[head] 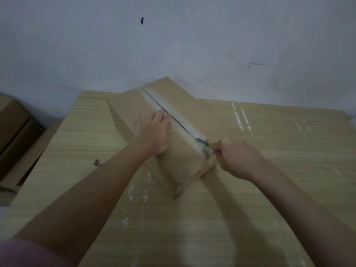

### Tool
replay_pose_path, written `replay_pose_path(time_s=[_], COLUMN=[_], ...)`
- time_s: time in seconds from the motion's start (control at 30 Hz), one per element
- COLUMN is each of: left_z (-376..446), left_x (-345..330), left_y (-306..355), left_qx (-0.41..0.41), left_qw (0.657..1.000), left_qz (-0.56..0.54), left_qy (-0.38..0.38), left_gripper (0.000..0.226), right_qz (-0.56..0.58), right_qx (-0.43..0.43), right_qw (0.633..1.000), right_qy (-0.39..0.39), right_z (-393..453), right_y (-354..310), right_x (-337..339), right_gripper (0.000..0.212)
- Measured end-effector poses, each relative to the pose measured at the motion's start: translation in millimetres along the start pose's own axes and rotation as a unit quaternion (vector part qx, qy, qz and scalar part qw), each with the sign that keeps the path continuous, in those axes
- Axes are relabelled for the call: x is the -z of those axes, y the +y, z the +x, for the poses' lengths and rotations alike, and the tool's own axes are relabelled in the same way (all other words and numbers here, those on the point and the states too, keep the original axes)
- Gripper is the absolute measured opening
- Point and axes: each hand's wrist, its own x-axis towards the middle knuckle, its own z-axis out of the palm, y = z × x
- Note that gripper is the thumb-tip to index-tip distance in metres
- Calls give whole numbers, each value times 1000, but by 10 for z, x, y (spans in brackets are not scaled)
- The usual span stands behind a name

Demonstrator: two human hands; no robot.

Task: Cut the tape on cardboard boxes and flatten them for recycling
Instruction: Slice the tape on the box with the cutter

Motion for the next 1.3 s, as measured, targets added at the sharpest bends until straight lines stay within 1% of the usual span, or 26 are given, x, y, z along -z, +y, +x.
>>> replay_pose_path(time_s=[0.03,0.07,0.13,0.23,0.33,0.43,0.53,0.67,0.77,0.9,1.0,1.07,1.13,1.2,1.23,1.3], left_z=[-74,-152,-286,-340,-316,-328,-344,-336,-322,-324,-314,-302,-332,-390,-419,-445], left_x=[-29,-70,-163,-243,-260,-255,-253,-249,-240,-246,-254,-252,-254,-258,-289,-334], left_y=[98,196,341,342,303,347,343,336,345,334,339,356,370,393,401,424], left_qx=[-12,-21,-18,0,-2,0,7,15,20,17,15,9,-22,-118,-168,-226], left_qw=[999,997,995,996,997,998,997,997,997,997,997,996,991,974,963,954], left_qz=[-29,-59,-89,-84,-74,-62,-68,-75,-76,-74,-75,-77,-99,-136,-145,-148], left_qy=[32,49,41,30,26,24,31,21,19,21,20,40,92,140,151,129], left_gripper=[49,48,56,69,62,57,56,58,58,58,57,56,52,48,46,42], right_qz=[1,6,25,31,34,-22,-87,-113,-134,-113,-85,-71,-56,1,46,119], right_qx=[2,4,7,16,7,-6,7,1,9,-8,-11,-14,-23,-28,-29,-42], right_qw=[1000,1000,1000,999,999,1000,996,992,989,991,996,997,998,999,995,982], right_qy=[1,5,16,10,6,-9,-8,-46,-56,-66,-39,-27,-12,40,78,138], right_z=[0,3,13,49,109,158,172,164,24,-203,-362,-434,-489,-516,-522,-524], right_y=[-2,-10,-32,-93,-158,-257,-407,-369,-275,-166,-84,-34,34,128,158,160], right_x=[-15,-24,-31,-42,-33,11,65,155,201,199,126,33,-118,-354,-477,-649], right_gripper=[37,36,35,34,33,33,34,33,37,39,45,50,52,52,51,46])
